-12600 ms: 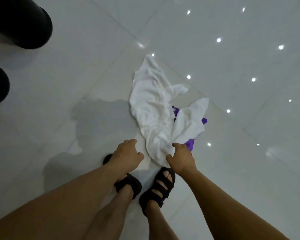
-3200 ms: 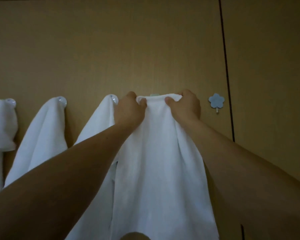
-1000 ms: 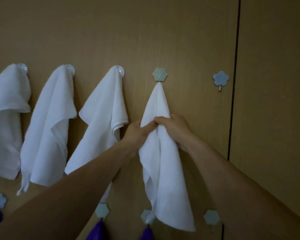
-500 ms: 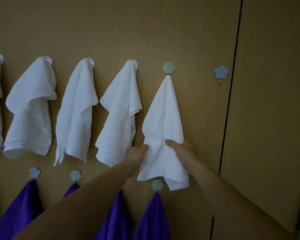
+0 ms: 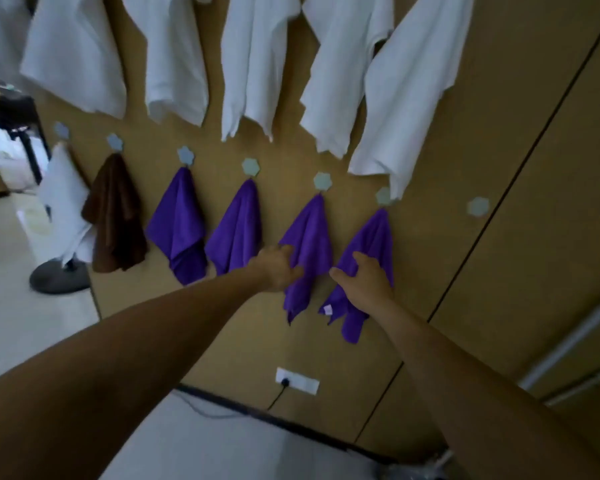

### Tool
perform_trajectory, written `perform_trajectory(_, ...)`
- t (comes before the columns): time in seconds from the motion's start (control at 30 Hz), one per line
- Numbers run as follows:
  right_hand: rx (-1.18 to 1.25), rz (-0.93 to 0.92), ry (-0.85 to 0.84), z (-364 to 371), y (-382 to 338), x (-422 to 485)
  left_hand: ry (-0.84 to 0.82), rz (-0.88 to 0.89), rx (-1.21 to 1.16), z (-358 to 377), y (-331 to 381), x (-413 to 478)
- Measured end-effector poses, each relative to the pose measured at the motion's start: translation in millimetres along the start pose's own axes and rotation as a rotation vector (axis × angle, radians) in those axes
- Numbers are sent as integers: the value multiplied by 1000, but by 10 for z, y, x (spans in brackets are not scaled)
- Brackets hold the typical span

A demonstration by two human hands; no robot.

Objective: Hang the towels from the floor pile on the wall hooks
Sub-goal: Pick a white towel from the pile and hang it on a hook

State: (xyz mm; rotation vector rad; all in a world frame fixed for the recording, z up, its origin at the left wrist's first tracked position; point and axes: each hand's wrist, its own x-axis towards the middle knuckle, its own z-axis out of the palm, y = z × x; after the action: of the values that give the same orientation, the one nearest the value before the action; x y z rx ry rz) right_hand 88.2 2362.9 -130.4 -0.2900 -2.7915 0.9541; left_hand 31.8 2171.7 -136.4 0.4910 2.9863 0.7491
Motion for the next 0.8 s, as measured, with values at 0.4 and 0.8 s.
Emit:
perform_trajectory(0.4,-153,-379,-459,1467,-350,-1372,-2,-607,108,384,-1304,-2529)
perform_trajectory(0.8,-269,-630,-1015,3075,-914,-3334,-36,-1119,-42,903,-2403,-5197)
